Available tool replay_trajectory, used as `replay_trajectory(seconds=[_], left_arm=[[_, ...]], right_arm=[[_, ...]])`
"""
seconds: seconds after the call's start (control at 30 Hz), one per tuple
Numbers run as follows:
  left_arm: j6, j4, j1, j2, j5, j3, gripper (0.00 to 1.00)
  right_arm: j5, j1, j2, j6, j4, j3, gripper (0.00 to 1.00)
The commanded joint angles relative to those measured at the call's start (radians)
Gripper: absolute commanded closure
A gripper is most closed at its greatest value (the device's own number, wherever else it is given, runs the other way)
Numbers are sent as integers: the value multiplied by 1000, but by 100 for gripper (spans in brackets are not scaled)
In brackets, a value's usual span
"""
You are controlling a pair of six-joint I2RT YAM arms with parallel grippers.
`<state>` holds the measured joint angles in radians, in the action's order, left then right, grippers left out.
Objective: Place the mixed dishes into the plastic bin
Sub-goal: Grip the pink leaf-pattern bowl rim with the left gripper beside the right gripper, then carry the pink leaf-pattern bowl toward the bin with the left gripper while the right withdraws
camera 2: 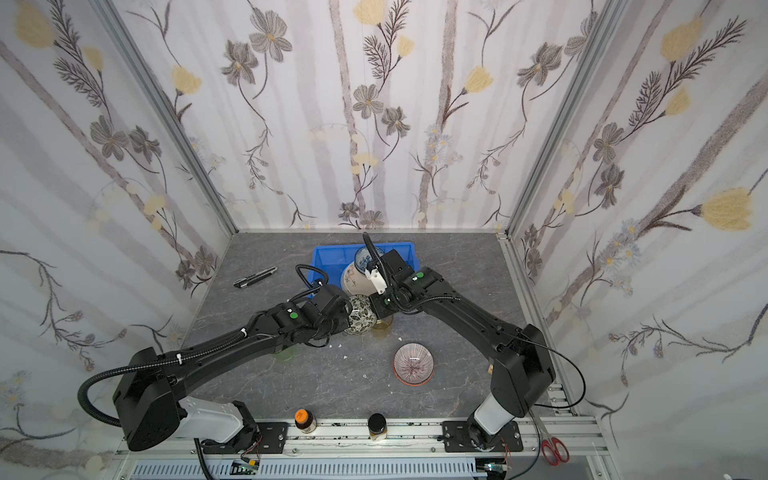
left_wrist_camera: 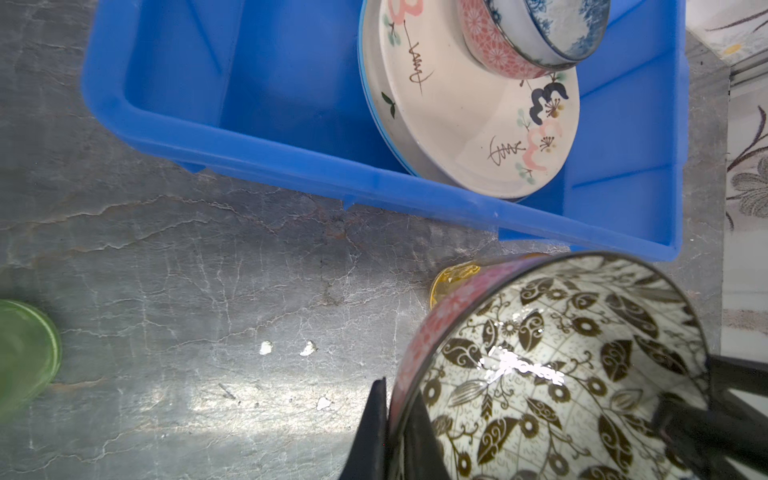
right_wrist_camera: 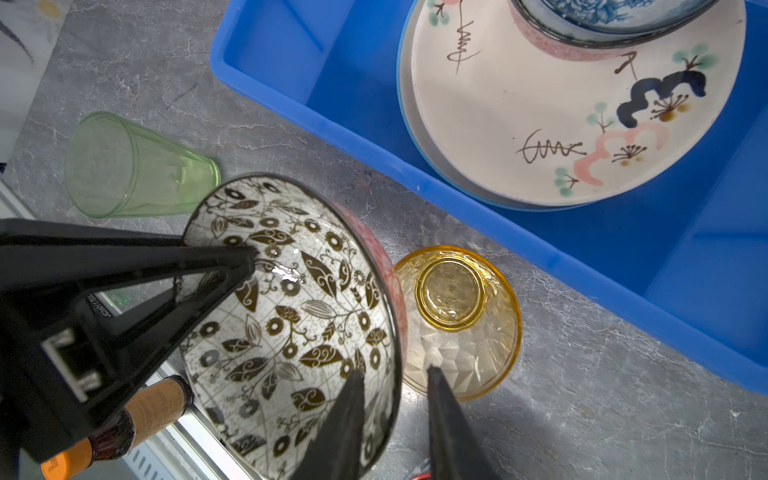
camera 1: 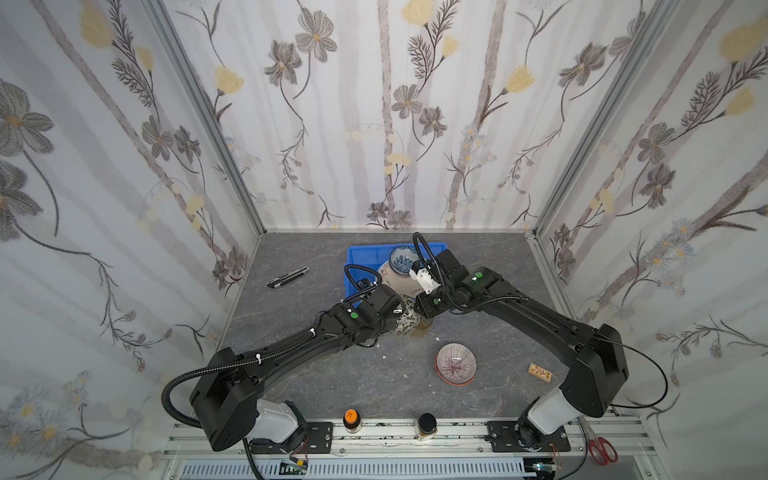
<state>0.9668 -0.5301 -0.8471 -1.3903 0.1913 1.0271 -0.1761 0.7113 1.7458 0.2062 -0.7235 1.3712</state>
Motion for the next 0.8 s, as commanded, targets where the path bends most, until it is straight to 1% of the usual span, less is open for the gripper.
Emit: replay_trajectory(seconds=[0.0, 0.07, 0.2, 0.3, 0.37, 0.4, 0.43, 0.6, 0.77], left_arm=[[-19, 15, 18, 25, 27, -2, 100], [-33, 15, 32, 39, 22, -5, 100], [-61, 13, 68, 64, 11, -7, 100], [-77, 13, 91, 75, 4, -5, 100], [-87, 13, 101, 77, 2, 1, 100], [-92, 14, 105, 77, 0, 3, 100], [-98, 14, 110, 76, -2, 8, 100], [-142, 13, 148, 62, -18, 44, 100], [-207, 12, 193, 32, -20, 111, 100]], right_arm=[[-17, -4, -19, -16, 17, 6, 55], [-26, -12, -34, -18, 15, 6, 49], [-22, -28, -74, -20, 16, -1, 42], [-22, -36, -112, -21, 45, -26, 32], [-31, -40, -143, -12, 81, -59, 11], [-30, -40, -160, -6, 91, -71, 4], [-27, -43, -187, 2, 105, -87, 1], [0, -48, -261, 36, 151, -163, 0], [45, -57, -340, 76, 180, -233, 0]])
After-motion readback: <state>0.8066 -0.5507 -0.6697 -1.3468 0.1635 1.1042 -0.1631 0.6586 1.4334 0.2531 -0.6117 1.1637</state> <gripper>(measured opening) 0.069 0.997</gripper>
